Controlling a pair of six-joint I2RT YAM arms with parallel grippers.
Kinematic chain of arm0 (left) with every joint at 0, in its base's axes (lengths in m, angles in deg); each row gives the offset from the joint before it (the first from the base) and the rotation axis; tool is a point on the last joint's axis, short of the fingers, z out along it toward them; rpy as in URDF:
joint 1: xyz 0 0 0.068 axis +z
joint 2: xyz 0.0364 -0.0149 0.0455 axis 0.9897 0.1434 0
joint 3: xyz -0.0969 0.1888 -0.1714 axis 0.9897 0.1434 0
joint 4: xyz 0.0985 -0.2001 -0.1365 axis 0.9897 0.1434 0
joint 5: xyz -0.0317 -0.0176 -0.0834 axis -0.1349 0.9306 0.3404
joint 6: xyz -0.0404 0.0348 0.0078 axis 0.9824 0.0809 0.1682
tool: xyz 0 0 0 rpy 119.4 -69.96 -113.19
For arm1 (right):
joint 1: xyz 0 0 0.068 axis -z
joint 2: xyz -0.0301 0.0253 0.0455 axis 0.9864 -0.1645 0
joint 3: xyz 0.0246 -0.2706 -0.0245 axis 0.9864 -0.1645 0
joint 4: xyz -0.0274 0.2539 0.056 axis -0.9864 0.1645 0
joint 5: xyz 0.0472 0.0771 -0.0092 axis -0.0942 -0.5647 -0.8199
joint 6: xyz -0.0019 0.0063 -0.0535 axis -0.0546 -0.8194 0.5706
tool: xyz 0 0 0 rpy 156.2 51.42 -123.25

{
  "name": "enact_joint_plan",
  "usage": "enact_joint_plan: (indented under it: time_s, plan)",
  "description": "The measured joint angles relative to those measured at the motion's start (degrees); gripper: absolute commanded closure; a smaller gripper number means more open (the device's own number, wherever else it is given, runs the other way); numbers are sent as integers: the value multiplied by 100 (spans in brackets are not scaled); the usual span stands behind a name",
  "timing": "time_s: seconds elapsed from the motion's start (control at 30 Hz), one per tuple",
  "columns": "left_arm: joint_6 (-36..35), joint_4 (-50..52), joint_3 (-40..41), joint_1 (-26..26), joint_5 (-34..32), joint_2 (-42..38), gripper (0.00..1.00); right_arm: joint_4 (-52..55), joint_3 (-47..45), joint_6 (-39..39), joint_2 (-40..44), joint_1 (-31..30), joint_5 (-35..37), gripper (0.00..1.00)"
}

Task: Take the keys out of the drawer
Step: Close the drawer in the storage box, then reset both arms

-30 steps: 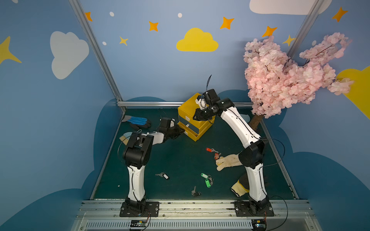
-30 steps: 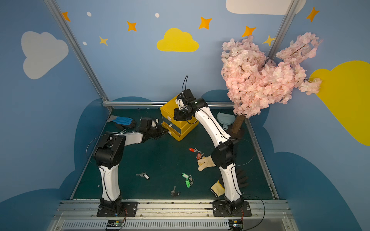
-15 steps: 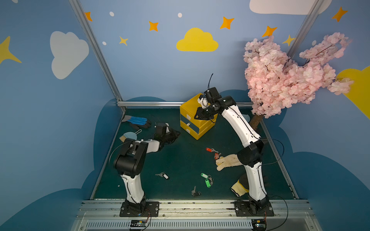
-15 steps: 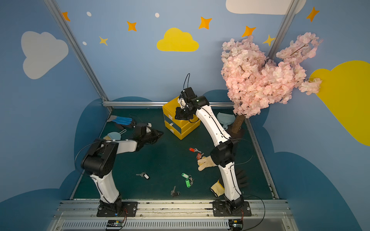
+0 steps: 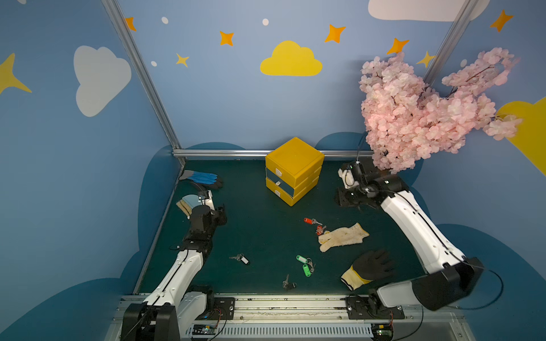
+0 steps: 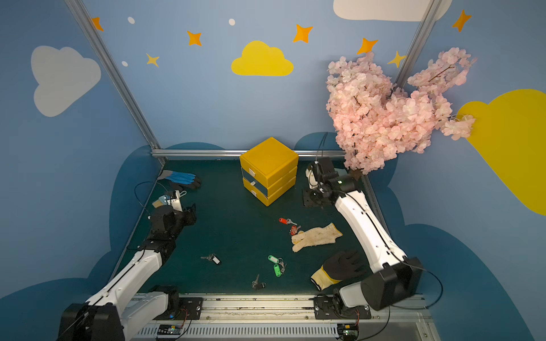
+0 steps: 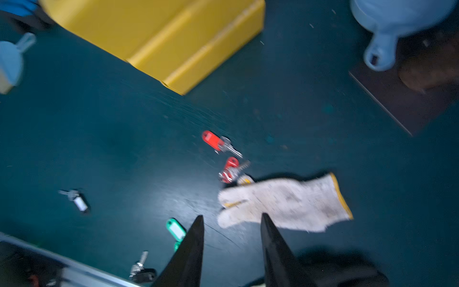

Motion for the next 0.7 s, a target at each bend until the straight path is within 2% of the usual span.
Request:
enact_joint_plan:
  time_s: [0.1,0.2,0.23,0.3,0.43,0.5,0.63,0.67,0.7]
  plan:
    - [-317,-546,673,59,-127,439,43,-1757,-2343,535,1106,470,439,53]
    - [-546,-953,433,155,-61,1110,43,-3707,-4468,990,1580,898,516,52]
    - [-595,-1220,315,188,7,1311,43,-4170,-4946,1082,1622,1045,470,49]
    - [-658,-1941,140,293,297,1707,43,-4972,-5604,1141,1567,1377,385,48]
    - [-673,-3510,129,557,911,2793,42,-6544,-5635,1123,890,1805,-50,48]
    - [-695,-3589,109,664,1209,3185,41,-7274,-5440,1102,426,1958,-315,48]
    - [-730,-3646,-17,678,1482,3209,36,-8662,-5108,977,-592,2236,-1060,46]
    - [-719,-3683,-79,671,1469,3215,25,-9007,-5021,994,-938,2277,-1296,43]
    - [-726,-3672,-142,667,1440,3211,0,-9442,-4994,1021,-1294,2293,-1480,42]
